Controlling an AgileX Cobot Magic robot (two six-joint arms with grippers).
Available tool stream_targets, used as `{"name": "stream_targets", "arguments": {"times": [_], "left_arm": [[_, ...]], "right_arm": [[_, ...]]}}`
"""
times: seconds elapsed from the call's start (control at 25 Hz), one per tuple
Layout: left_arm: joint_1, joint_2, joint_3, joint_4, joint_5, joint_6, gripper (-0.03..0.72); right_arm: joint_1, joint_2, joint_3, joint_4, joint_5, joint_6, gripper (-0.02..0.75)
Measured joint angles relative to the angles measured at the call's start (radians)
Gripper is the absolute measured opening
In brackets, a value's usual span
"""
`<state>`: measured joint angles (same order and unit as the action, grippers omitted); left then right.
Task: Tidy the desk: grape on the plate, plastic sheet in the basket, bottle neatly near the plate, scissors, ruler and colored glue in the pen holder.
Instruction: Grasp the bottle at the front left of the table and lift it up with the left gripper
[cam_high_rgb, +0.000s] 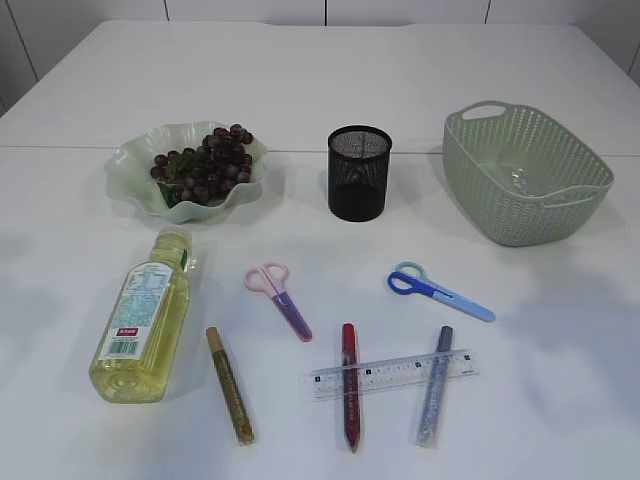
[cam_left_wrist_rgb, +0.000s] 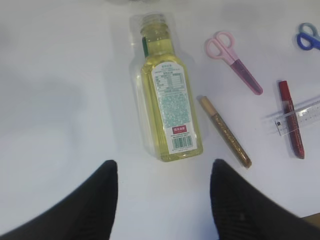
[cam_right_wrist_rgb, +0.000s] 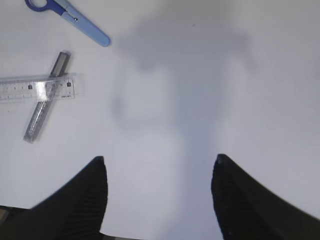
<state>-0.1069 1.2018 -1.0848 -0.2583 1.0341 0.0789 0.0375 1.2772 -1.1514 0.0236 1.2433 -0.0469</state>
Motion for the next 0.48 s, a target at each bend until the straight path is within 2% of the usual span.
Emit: {"name": "stream_targets", "arguments": {"times": [0.2,0.32,0.48], "left_arm": [[-0.075,0.079,0.000,0.039,-0.006,-0.060,0.402],[-0.157,0.134,0.000,0.116,-0.038,-0.140,0.397],[-0.249,0.247,-0.005,0.278,-0.080,-0.266,0.396]], "right_arm": [[0.002,-0.010,0.037,0.004,0.000,0.000,0.512],[0.002,-0.010,0.037,0.018,0.000,0.001,0.512],[0.002,-0.010,0.037,0.031,0.000,0.001,0.512]]}}
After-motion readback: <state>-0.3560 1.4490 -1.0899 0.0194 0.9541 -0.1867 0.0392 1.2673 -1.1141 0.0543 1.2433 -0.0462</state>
